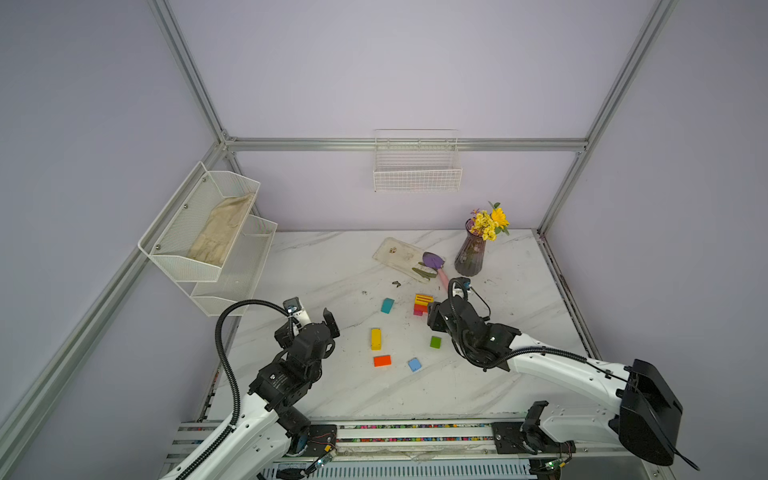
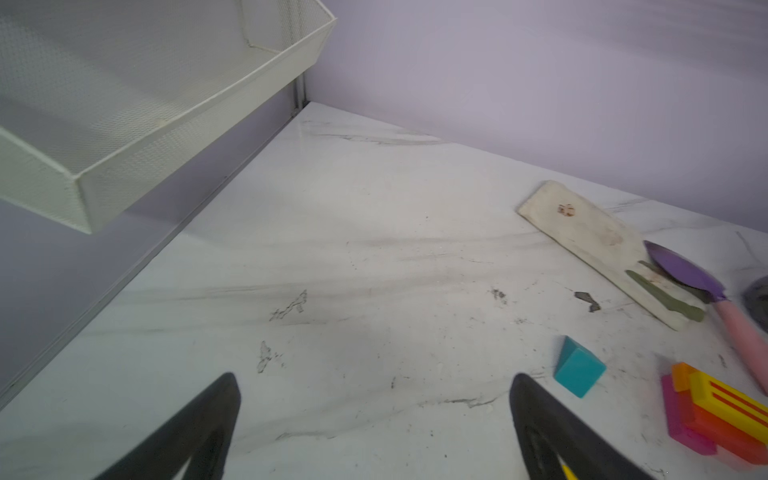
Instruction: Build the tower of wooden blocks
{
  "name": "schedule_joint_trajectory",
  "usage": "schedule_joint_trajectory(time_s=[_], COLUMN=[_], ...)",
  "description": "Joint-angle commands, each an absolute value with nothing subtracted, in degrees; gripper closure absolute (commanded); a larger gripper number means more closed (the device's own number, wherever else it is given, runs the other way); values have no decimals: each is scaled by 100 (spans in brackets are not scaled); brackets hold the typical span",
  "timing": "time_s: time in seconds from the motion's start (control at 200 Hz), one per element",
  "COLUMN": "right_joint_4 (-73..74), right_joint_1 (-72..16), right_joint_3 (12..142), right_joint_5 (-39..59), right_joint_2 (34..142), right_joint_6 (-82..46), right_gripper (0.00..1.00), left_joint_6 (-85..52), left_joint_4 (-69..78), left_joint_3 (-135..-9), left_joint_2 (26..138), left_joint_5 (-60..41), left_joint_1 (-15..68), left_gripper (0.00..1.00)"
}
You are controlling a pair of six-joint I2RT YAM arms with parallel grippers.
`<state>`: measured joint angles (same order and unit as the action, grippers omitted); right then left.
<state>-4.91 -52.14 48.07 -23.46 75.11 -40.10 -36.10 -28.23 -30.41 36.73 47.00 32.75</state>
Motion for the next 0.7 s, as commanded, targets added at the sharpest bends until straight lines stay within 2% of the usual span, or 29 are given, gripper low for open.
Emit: schedule_joint_trajectory(time_s=[0.0, 0.11, 0.225, 0.31, 0.395, 0.485, 0.52, 0.57, 0.695], right_joint_4=[-320, -291, -614, -772, -983, -1453, -1742, -2198, -2863], right_joint_1=[-5717, -6182, -6116, -5684, -4838, -4038, -3779, -3535, -3260], right_joint_3=[5325, 5791, 6401, 6664, 6974, 7477, 7766, 8252, 9086], right_joint_5=[-2179, -2226, -2149, -2077, -1849, -1323, -1120, -939, -943], right_joint_2=[8047, 8744, 9402, 9514, 9629, 10027, 10299, 10735, 11593], right_joint_6=[-3749, -3629, -3481, -3346, -3182, -3028, -2929, -2790, -2406], right_gripper=[42, 37, 35, 47, 57, 60, 64, 72, 80], left_joint_6=[-4368, -4421, -4546, -4548, -4424, -4408, -4396, -4358, -4298], left_joint_4=[-3387, -3277, -3312, -3299, -3176, -3155, -3141, -3103, -3078], left_joint_3=[-2799, -2694, -2687, -2713, -2739, -2788, -2801, -2821, -2882], left_joint_2=[3675, 3620, 3717, 3850, 3996, 4143, 4193, 4263, 4393], left_joint_5=[5307, 5502, 5595, 5350, 5186, 5144, 5120, 5084, 5019], left_joint_1=[3199, 3182, 3140, 3139, 3140, 3141, 3142, 3141, 3146], left_gripper=[0, 0, 0, 0, 0, 0, 0, 0, 0])
